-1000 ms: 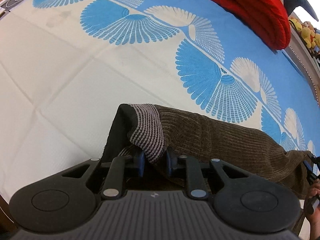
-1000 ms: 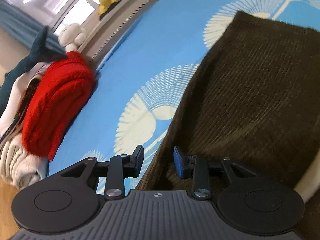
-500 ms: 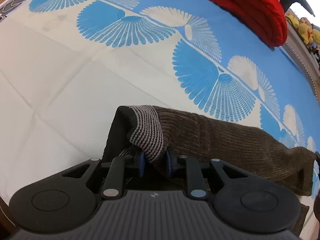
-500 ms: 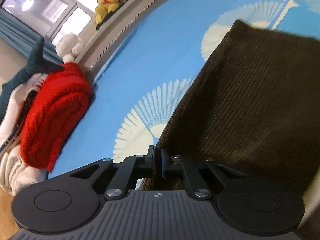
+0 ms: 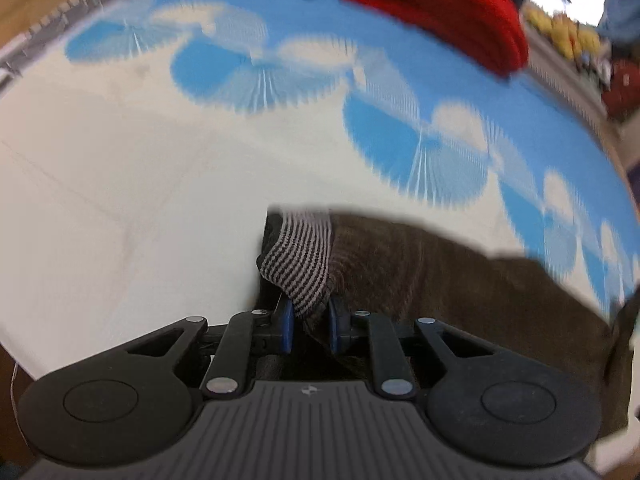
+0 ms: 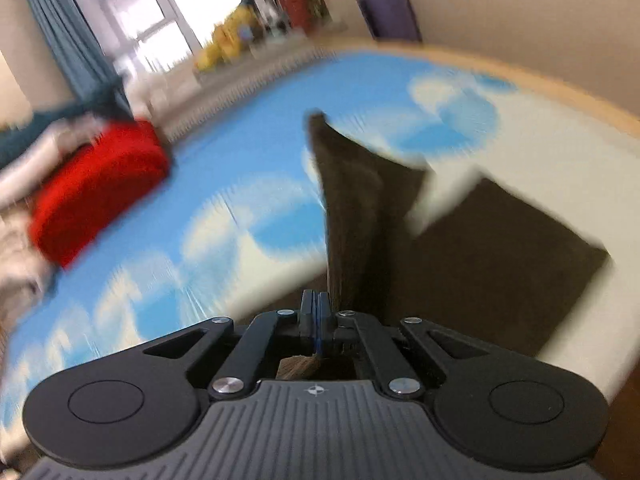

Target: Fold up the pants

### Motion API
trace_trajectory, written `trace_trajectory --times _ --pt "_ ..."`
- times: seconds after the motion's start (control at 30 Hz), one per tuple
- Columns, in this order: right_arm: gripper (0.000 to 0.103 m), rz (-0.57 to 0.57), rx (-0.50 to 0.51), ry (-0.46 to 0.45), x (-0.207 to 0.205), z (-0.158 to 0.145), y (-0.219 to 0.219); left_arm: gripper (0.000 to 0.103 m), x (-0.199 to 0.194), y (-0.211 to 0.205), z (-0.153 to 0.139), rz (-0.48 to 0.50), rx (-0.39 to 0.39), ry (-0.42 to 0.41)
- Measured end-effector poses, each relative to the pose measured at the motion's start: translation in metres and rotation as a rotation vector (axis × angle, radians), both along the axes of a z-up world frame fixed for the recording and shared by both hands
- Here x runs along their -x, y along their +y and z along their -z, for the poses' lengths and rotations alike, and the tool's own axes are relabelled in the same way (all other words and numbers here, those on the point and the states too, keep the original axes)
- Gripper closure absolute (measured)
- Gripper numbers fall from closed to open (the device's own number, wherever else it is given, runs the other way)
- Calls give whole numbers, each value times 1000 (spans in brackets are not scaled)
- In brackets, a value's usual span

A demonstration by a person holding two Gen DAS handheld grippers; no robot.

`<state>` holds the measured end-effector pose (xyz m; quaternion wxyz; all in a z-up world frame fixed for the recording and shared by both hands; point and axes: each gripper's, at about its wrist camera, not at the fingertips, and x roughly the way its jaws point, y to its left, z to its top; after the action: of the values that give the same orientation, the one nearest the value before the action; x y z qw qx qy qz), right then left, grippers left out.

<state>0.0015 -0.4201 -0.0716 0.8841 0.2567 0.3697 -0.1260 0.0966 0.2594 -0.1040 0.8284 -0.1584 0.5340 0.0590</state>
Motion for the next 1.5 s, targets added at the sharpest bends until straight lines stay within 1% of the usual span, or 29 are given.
trace_trajectory --times 0.03,0.07,0.1,0.2,0.23,0.27,0.3,0.33,0.37,0.47,0.53,0.6,0.63,0.7,0.73,0.77,0.83,0.93,1.0,1.07,1.13,1.2,1.27,1.3,1.33,1.37,1.43,1.47,1.5 --pt "103 -14 2 34 8 14 -4 84 1 0 6 14 0 27" --pt "99 -12 8 48 12 23 -8 83 2 2 10 21 -4 45" --pt "99 -18 10 47 14 28 -14 82 0 3 13 19 -1 61" --pt "95 -70 29 17 1 26 -31 79 -9 7 23 -20 29 96" --pt "90 -100 51 -3 -9 23 -34 72 -12 7 26 -32 43 108" --pt "80 -123 79 -15 -11 21 -37 62 -14 6 29 -38 62 120" --pt "76 -137 110 -24 -23 19 -39 58 -16 6 33 -44 81 135" --pt "69 -156 142 -36 -37 16 -39 53 -16 4 36 -50 91 146" --pt "64 -177 159 -41 -53 15 -36 53 -18 2 39 -55 92 159" --pt "60 -214 200 -27 -99 20 -30 52 -25 -3 47 -58 64 191" --pt "56 -259 231 10 -132 33 -21 52 -29 -3 49 -63 43 209" --pt "55 -289 288 61 -157 47 -7 52 -33 -3 52 -70 35 218" --pt "55 -304 340 97 -170 58 -1 52 -35 -3 53 -69 27 224" --pt "59 -307 462 179 -187 75 9 56 -38 -5 53 -63 12 224" --pt "70 -304 508 204 -190 81 8 61 -40 -6 53 -57 -3 223" --pt "83 -301 501 206 -192 83 4 66 -42 -9 51 -53 -17 221" --pt "94 -242 417 176 -189 73 -10 72 -44 -11 46 -52 -33 199" --pt "95 -136 336 84 -166 38 -38 80 -44 -15 37 -59 -38 172" --pt "96 -53 282 5 -139 10 -61 83 -42 -17 29 -62 -30 137" --pt "97 49 196 -67 -99 -12 -86 84 -35 -18 19 -58 -13 98" --pt "97 133 156 -89 -57 -21 -99 84 -25 -17 13 -37 13 77" --pt "96 188 118 -66 -19 -11 -108 84 -18 -20 13 -4 12 87" --pt "93 178 42 39 2 18 -120 84 -13 -19 18 36 -20 114" --pt "92 161 -14 98 8 36 -129 84 -11 -17 22 51 -14 130" --pt "90 182 -66 155 15 52 -140 84 -10 -14 27 68 -3 151" --pt "85 222 -111 184 20 62 -150 82 -9 -11 30 77 1 166" --pt "83 250 -176 152 28 72 -175 80 -9 -7 35 85 16 183" --pt "73 258 -197 145 29 76 -186 77 -9 -5 36 85 23 184" --pt "69 272 -228 146 29 81 -199 73 -9 -4 38 79 30 189"
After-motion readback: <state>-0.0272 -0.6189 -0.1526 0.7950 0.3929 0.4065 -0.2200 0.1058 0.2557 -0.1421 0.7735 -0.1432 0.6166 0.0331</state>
